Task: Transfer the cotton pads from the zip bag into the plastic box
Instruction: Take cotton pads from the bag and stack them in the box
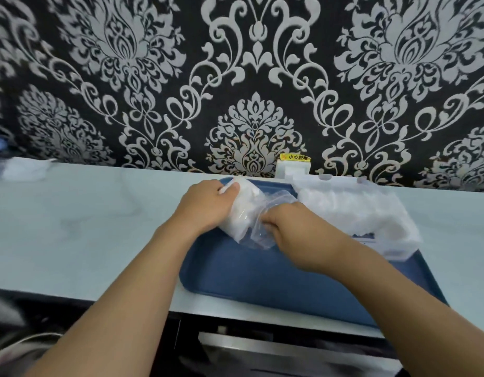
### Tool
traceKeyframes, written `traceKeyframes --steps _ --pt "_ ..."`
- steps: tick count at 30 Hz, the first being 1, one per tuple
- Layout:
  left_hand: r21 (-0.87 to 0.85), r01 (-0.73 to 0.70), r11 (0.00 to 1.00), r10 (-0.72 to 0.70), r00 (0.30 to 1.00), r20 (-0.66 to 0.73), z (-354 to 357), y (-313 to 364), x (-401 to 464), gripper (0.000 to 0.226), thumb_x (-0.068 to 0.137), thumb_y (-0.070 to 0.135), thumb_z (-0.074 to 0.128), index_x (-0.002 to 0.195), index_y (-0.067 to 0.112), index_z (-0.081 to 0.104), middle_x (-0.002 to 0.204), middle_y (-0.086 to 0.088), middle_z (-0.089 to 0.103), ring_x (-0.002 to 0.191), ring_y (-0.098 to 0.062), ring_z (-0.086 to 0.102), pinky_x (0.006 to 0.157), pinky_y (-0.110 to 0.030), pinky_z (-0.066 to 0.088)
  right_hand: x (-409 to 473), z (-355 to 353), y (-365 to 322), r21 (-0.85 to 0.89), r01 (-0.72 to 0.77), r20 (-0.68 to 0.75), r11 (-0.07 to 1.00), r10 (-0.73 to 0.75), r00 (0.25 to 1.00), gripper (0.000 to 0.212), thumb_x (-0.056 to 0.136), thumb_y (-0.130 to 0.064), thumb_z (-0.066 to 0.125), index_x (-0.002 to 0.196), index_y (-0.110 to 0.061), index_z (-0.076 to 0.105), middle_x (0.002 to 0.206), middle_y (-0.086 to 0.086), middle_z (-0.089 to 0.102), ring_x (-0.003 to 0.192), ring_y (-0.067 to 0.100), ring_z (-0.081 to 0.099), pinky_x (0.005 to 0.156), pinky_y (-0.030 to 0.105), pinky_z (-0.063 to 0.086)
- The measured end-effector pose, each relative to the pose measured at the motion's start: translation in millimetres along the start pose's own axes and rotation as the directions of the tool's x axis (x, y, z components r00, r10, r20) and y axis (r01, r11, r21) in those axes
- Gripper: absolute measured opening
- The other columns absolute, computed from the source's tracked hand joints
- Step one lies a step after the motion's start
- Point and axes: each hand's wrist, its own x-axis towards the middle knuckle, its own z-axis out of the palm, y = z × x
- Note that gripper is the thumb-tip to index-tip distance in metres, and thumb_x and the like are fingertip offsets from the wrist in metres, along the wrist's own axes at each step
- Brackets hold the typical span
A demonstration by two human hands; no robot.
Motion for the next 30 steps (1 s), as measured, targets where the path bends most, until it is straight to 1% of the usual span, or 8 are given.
traceKeyframes --steps 5,8,9,12,17,23,26,30 --pt "-0.019 -0.022 1.0 0.023 0.999 0.04 -2 -7 0 0.043 0.102 0.043 0.041 0.101 0.009 0.067 0.104 -0.008 0.069 0.1 -0.028 0.061 0.087 -0.038 0.047 7 0 -4 0.015 -0.204 0.033 0.979 0.203 0.979 0.017 0.099 -0.015 0.05 0.082 -0.011 0.052 0.078 0.006 0.051 0.071 0.021 0.052 0.062 0.019 0.04" --pt "-0.04 -0.046 0.998 0.048 0.998 0.048 -2 -10 1 0.048 0.102 0.039 0.042 0.095 -0.001 0.067 0.092 -0.014 0.07 0.087 -0.028 0.061 0.079 -0.039 0.047 6 -3 -9 0.134 -0.224 0.001 0.966 0.225 0.974 0.018 0.093 -0.01 0.058 0.076 -0.011 0.051 0.07 0.0 0.046 0.057 0.005 0.041 0.046 0.007 0.034" --pt "-0.056 -0.043 0.997 0.046 0.998 0.047 -2 -11 1 0.048 0.102 0.038 0.043 0.09 -0.003 0.065 0.085 -0.014 0.067 0.079 -0.026 0.057 0.073 -0.036 0.043 6 -3 -11 0.204 -0.205 -0.024 0.957 0.214 0.977 0.007 0.092 -0.006 0.058 0.089 -0.012 0.061 0.071 -0.002 0.046 0.056 0.003 0.038 0.046 0.006 0.034" --pt "-0.13 -0.021 0.991 0.028 0.998 0.058 -1 -16 1 0.047 0.102 0.037 0.045 0.084 -0.003 0.061 0.076 -0.006 0.056 0.072 -0.02 0.047 0.067 -0.031 0.036 4 9 -9 0.344 -0.113 -0.059 0.932 0.142 0.988 0.045 0.093 -0.001 0.054 0.137 -0.01 0.052 0.073 -0.004 0.052 0.058 0.002 0.046 0.051 0.007 0.041" --pt "-0.218 -0.031 0.975 0.048 0.996 0.074 -1 -24 5 0.043 0.101 0.037 0.047 0.092 0.0 0.068 0.082 -0.008 0.065 0.073 -0.018 0.051 0.072 -0.031 0.039 5 11 -9 0.377 0.012 -0.148 0.926 0.047 0.988 0.045 0.092 0.003 0.05 0.133 -0.013 0.059 0.083 0.01 0.073 0.065 0.018 0.071 0.054 0.014 0.052" --pt "-0.271 -0.039 0.962 0.067 0.993 0.093 0 -25 3 0.045 0.101 0.039 0.05 0.081 0.0 0.064 0.073 -0.003 0.06 0.069 -0.018 0.049 0.072 -0.032 0.04 12 17 -15 0.22 0.068 -0.197 0.973 -0.024 0.98 0.028 0.092 -0.008 0.061 0.117 -0.016 0.068 0.085 0.005 0.073 0.074 0.022 0.071 0.069 0.037 0.059" --pt "-0.224 -0.067 0.972 0.085 0.994 0.074 1 -21 1 0.049 0.101 0.04 0.05 0.085 -0.004 0.062 0.073 -0.006 0.057 0.068 -0.019 0.047 0.069 -0.032 0.039 9 18 -17 0.036 0.07 -0.196 0.997 -0.062 0.979 0.028 0.085 -0.017 0.069 0.113 -0.02 0.068 0.089 0.005 0.07 0.08 0.027 0.067 0.072 0.038 0.057" --pt "-0.179 -0.083 0.98 0.098 0.992 0.077 2 -19 0 0.052 0.101 0.042 0.048 0.084 -0.006 0.059 0.072 -0.007 0.055 0.067 -0.019 0.046 0.067 -0.033 0.038 16 9 -31 -0.065 -0.158 -0.031 0.985 0.157 0.987 0.049 0.072 -0.044 0.056 0.114 -0.019 0.063 0.104 0.005 0.062 0.086 0.032 0.063 0.076 0.034 0.052"
